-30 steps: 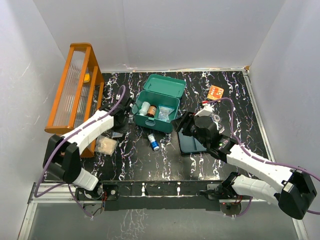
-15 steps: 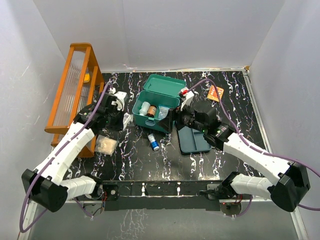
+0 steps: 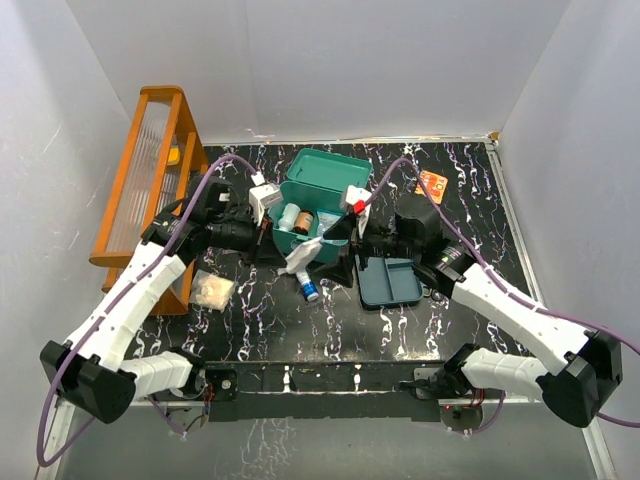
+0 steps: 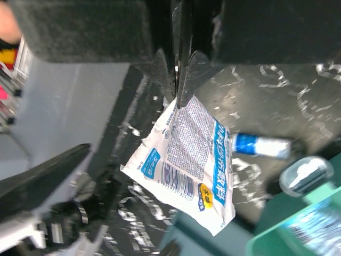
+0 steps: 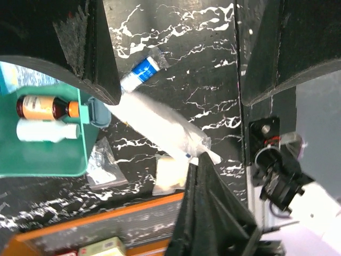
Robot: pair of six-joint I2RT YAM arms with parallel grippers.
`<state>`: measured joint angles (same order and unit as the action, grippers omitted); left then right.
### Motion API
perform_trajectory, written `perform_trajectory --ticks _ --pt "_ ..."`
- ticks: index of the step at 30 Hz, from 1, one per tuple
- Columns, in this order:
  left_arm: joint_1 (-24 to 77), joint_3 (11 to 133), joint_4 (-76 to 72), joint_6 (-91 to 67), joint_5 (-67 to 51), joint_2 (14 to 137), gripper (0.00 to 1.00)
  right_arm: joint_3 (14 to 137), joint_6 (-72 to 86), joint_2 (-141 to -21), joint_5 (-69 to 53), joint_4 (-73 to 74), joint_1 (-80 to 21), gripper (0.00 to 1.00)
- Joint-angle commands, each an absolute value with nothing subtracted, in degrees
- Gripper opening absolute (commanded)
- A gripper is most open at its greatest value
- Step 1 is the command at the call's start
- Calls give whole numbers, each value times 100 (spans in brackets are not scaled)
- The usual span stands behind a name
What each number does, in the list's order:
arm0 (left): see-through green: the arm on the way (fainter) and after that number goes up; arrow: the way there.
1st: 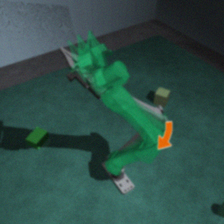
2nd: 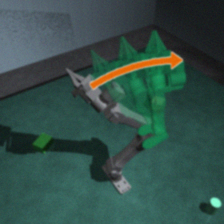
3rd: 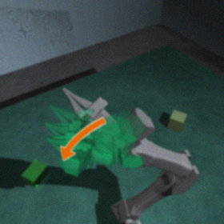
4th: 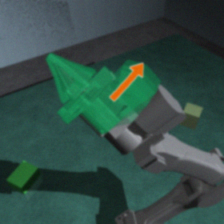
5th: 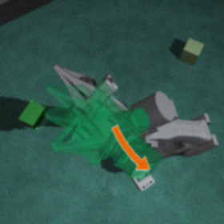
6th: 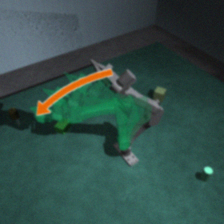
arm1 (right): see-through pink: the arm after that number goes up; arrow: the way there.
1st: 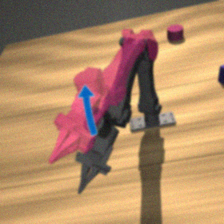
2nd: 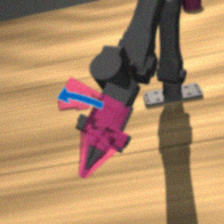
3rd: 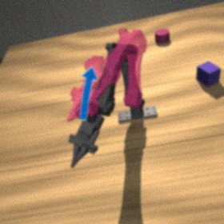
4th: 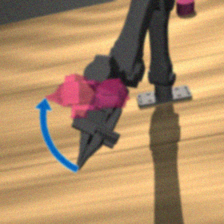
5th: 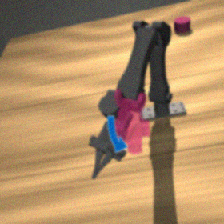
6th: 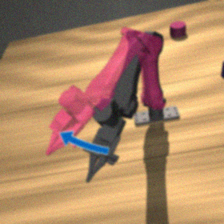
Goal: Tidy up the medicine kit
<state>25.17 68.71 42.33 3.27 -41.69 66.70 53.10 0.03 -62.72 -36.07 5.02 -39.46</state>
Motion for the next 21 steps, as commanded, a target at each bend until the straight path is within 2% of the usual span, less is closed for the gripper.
perform_trajectory --ticks 1,4,7,11,15,19,21 --pt "2498 7200 4408 776 -6003 6915 0 6028 -1507 -6541 -4650 1186 -3938 93" --pt "2500 7259 4518 992 -6358 6980 0 6459 -1951 -6922 -5168 1832 -3944 87" --pt "2504 7190 4570 1128 -6372 6907 0 7002 -2554 -7313 -5753 2859 -3945 73" --pt "2505 7023 4493 1143 -6376 6776 0 7309 -3017 -7654 -5919 3714 -3945 55" --pt "2505 6985 4477 1124 -6293 6761 0 7322 -2970 -7641 -6007 3807 -3944 38" --pt "2505 7005 4413 1043 -6123 6771 0 7342 -2619 -7620 -5890 3736 -3941 27" --pt "2505 7026 4369 976 -6083 6790 7 7355 -2465 -7614 -5844 3759 -3938 19"
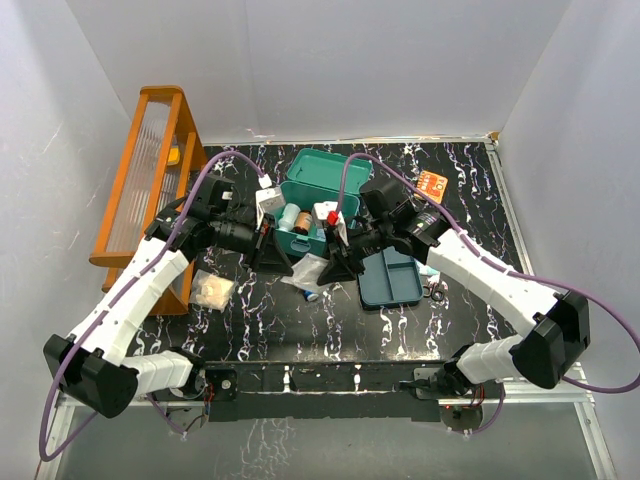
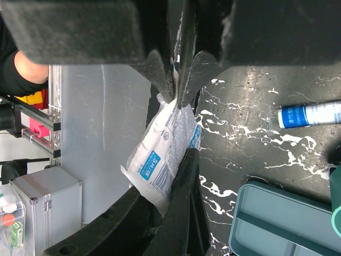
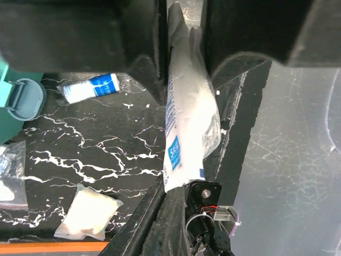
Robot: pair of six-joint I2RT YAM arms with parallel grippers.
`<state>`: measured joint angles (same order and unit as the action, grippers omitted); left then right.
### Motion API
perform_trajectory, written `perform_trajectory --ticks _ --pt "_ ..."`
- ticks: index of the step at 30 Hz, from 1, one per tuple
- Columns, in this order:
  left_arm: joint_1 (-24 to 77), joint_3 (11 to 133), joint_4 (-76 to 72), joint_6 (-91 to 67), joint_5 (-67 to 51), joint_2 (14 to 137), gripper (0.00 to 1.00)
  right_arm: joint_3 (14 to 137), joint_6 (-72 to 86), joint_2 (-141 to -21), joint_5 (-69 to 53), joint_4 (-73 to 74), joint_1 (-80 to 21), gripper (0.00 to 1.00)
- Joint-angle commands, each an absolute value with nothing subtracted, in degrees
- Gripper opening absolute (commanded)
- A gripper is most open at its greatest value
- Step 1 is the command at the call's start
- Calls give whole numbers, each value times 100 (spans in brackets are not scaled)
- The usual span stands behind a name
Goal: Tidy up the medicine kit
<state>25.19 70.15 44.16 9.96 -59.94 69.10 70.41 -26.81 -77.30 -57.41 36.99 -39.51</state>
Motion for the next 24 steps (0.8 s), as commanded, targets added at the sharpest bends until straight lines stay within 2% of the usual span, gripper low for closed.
perform_trajectory --ticks 1,2,6,9,12,16,18,21,24 --pt "2507 7031 4343 949 -6078 6786 9 7342 -2381 -7593 -5845 3749 -3941 15" --pt "2505 7019 4299 917 -6067 6785 12 7315 -2297 -7569 -5870 3722 -3941 12" --pt "2505 6906 3752 484 -5730 6615 50 7063 -1710 -7394 -5727 3370 -3942 8" --pt "2506 6774 3179 114 -5067 6358 66 6754 -1179 -7192 -5302 2938 -3944 8" --pt "2505 6383 2366 -417 -4080 6028 73 6403 -330 -6951 -4581 2338 -3937 9" --pt "2505 5944 1478 -931 -2528 5600 77 6113 965 -6710 -3099 1469 -3932 7" --pt "2505 5799 1249 -1060 -1651 5469 78 5967 1671 -6629 -2323 897 -3931 3" --pt "2505 5547 893 -1107 -443 5269 79 5974 2285 -6641 -1193 650 -3937 4" --pt "2505 5270 472 -1192 332 5088 81 6392 2668 -6896 -617 944 -3937 17"
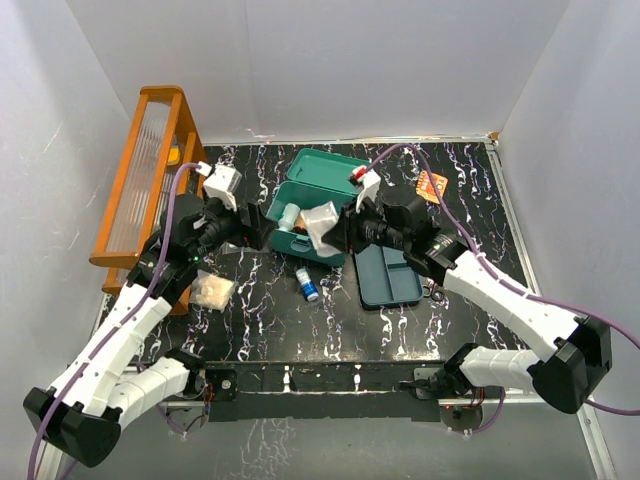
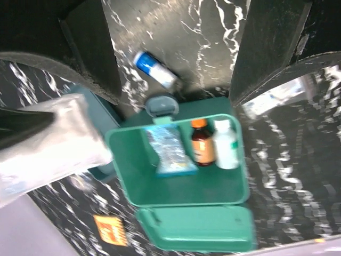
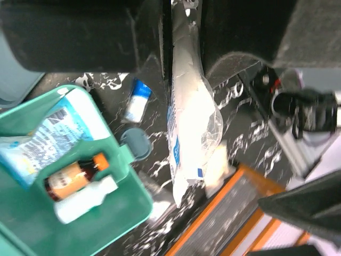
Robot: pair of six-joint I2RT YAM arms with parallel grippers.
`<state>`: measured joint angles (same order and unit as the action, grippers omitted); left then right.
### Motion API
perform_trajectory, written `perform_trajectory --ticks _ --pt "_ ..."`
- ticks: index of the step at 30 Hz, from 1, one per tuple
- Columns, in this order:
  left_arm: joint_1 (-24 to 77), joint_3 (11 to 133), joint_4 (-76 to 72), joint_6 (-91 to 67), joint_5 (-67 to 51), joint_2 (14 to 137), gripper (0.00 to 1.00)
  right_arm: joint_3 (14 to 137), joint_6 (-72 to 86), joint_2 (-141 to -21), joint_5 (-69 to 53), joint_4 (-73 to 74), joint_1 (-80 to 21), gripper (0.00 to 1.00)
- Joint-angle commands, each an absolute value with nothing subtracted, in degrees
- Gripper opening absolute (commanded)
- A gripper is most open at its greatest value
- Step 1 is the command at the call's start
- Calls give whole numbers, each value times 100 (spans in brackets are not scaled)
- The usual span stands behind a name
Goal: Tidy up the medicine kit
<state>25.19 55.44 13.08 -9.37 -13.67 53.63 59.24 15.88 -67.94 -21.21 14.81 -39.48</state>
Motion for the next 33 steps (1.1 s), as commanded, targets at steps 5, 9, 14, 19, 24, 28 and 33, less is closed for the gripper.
perform_trajectory --ticks 5,9,14,19,24,28,33 --pt "2504 4689 -69 -928 420 4939 81 7014 3484 -7491 87 1331 -3929 18" --pt "2505 4302 -130 -800 542 4887 81 7233 4280 -7929 750 1638 -3936 10" --pt "2503 4236 -140 -919 461 4936 82 7701 4409 -8771 1044 2061 -3940 6" --pt "2505 4257 -99 -1006 211 5043 82 8001 4569 -9269 1527 2262 -3939 6" --pt "2500 4232 -116 -1082 196 5109 82 7962 4767 -9569 1844 2359 -3940 9" --pt "2505 4256 -87 -1147 160 5142 82 7910 4783 -9704 1856 2185 -3945 9" --pt "2507 4224 -127 -1167 130 5124 82 8183 4909 -10102 1841 2274 -3943 10"
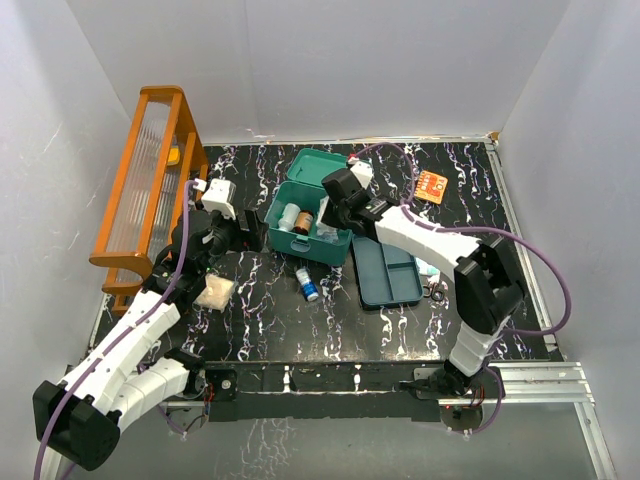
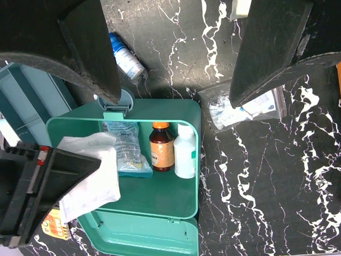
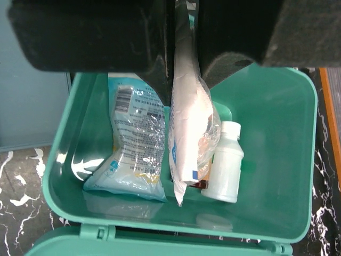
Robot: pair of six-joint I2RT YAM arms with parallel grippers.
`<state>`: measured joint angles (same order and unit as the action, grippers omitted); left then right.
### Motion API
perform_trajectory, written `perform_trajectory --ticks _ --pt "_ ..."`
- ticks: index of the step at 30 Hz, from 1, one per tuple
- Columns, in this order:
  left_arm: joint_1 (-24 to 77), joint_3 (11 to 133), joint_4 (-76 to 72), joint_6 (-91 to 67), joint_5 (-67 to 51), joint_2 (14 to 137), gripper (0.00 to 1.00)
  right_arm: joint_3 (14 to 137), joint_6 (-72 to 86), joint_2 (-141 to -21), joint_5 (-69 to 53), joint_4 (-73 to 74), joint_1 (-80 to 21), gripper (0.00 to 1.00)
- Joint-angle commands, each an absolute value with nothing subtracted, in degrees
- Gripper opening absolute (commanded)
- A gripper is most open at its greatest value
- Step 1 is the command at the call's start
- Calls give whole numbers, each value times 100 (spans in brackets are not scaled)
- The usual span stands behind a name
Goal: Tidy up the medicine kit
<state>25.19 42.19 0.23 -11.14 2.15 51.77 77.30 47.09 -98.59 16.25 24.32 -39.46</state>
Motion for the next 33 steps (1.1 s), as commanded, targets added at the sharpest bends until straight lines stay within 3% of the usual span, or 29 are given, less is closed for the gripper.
perform_trajectory --ticks 1,15,26,33 --pt "2505 4228 -121 -1175 132 5128 82 8204 4985 -10161 1850 2279 -3946 10" --pt "2505 4249 -114 -1151 44 5161 82 8505 5085 -10679 1872 2313 -3836 15" --pt "2505 4246 -123 -1086 -196 5150 82 8734 5312 -10574 2106 2894 -3762 35" --pt "2505 4254 -106 -1083 -153 5144 82 8753 5342 -10210 2653 3213 -3848 37"
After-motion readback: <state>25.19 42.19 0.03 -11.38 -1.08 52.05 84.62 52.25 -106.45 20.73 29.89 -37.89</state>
